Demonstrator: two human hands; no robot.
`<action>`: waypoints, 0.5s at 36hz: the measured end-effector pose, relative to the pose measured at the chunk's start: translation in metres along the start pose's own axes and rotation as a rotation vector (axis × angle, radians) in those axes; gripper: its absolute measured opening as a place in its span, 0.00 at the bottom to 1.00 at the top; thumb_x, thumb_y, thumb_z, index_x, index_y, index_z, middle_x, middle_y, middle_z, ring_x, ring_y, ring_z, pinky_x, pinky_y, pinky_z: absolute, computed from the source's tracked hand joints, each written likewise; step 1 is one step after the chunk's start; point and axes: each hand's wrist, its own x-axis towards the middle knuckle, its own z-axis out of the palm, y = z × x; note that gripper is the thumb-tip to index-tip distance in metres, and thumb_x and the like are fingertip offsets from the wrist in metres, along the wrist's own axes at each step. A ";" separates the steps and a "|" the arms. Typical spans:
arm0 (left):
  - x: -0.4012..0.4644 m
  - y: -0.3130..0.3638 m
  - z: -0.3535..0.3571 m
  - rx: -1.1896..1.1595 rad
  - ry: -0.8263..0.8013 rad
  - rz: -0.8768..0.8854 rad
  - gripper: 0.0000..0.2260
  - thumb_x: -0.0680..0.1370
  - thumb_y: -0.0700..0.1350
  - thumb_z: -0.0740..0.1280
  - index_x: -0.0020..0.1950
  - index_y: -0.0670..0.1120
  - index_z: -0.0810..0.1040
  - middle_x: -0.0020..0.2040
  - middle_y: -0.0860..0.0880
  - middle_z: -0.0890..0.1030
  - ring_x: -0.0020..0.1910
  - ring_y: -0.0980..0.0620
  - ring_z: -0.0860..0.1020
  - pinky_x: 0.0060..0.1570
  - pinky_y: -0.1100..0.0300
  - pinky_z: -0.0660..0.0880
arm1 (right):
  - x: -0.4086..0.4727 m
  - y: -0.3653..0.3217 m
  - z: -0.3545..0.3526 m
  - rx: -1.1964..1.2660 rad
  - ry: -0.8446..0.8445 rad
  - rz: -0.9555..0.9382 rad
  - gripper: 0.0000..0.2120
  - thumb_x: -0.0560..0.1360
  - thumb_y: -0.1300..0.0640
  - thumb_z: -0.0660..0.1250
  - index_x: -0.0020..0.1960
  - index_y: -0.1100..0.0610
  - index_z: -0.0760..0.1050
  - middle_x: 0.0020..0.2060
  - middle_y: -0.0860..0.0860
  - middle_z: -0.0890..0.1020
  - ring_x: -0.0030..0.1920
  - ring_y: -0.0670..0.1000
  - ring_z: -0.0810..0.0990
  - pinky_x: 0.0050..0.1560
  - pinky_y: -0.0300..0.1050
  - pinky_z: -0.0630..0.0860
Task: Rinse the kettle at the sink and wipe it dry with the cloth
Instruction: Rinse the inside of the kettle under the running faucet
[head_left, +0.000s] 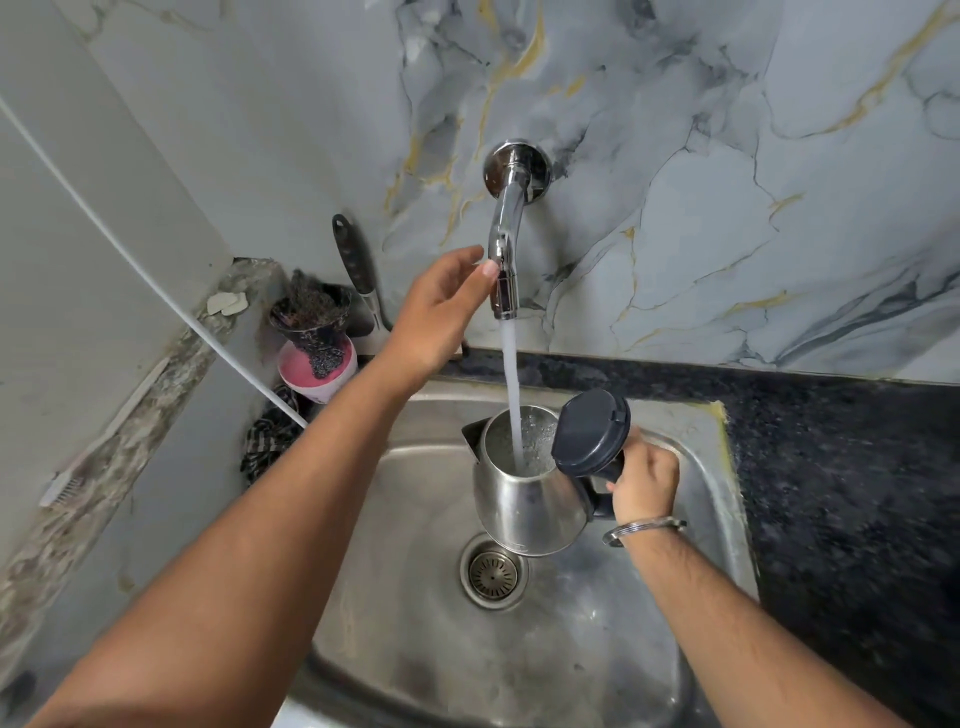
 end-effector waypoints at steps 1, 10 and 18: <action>0.002 0.002 0.001 -0.016 -0.007 -0.004 0.14 0.85 0.48 0.63 0.68 0.45 0.77 0.61 0.51 0.83 0.56 0.65 0.81 0.49 0.76 0.75 | 0.000 0.002 0.000 -0.003 -0.002 -0.002 0.37 0.66 0.36 0.61 0.34 0.76 0.67 0.28 0.55 0.70 0.32 0.52 0.69 0.32 0.49 0.70; 0.002 0.011 0.002 -0.073 -0.039 -0.017 0.13 0.84 0.46 0.64 0.53 0.35 0.80 0.47 0.40 0.79 0.47 0.45 0.74 0.52 0.51 0.70 | 0.005 0.009 0.000 -0.039 0.000 -0.018 0.36 0.68 0.37 0.61 0.31 0.74 0.67 0.26 0.53 0.69 0.30 0.50 0.69 0.30 0.49 0.72; 0.007 0.003 -0.003 -0.103 -0.178 -0.045 0.06 0.81 0.44 0.70 0.56 0.46 0.83 0.52 0.46 0.84 0.45 0.60 0.81 0.50 0.64 0.76 | 0.010 0.017 0.000 -0.050 -0.001 -0.017 0.35 0.68 0.37 0.62 0.31 0.74 0.66 0.26 0.54 0.70 0.29 0.51 0.69 0.30 0.48 0.72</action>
